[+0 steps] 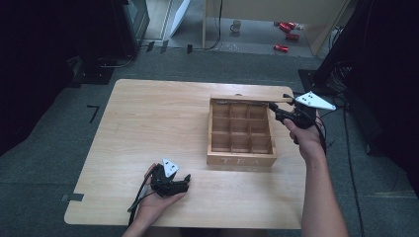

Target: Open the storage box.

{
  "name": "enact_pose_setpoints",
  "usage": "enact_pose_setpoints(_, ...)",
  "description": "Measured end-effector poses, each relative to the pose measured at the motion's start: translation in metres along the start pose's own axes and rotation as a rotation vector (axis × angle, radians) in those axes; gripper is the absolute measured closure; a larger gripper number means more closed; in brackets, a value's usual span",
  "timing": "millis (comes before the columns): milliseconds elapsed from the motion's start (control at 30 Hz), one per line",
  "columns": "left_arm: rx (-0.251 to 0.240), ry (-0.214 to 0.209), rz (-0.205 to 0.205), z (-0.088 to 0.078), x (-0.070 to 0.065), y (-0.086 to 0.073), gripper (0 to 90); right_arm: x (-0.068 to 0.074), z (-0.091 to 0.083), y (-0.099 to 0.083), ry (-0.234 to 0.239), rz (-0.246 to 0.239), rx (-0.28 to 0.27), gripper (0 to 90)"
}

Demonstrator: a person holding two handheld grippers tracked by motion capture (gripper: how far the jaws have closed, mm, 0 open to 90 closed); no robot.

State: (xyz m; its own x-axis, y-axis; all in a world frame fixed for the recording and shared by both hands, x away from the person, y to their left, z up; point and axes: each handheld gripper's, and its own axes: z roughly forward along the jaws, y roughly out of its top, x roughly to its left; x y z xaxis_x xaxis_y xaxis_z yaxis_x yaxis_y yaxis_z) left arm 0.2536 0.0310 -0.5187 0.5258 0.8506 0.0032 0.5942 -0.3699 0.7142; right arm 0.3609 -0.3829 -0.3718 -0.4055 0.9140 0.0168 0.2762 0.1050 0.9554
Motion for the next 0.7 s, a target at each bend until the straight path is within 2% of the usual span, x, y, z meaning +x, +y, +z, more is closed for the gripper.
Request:
enact_pose_setpoints(233,0.000,-0.004,0.001,0.001,0.000,0.001,19.9,-0.008,0.009,0.007,0.011,0.049,-0.013,38.1)
enact_pose_setpoints(700,-0.010,-0.025,-0.017,0.001,0.002,0.001,19.9,-0.015,0.029,0.016,0.002,0.058,0.001,37.9)
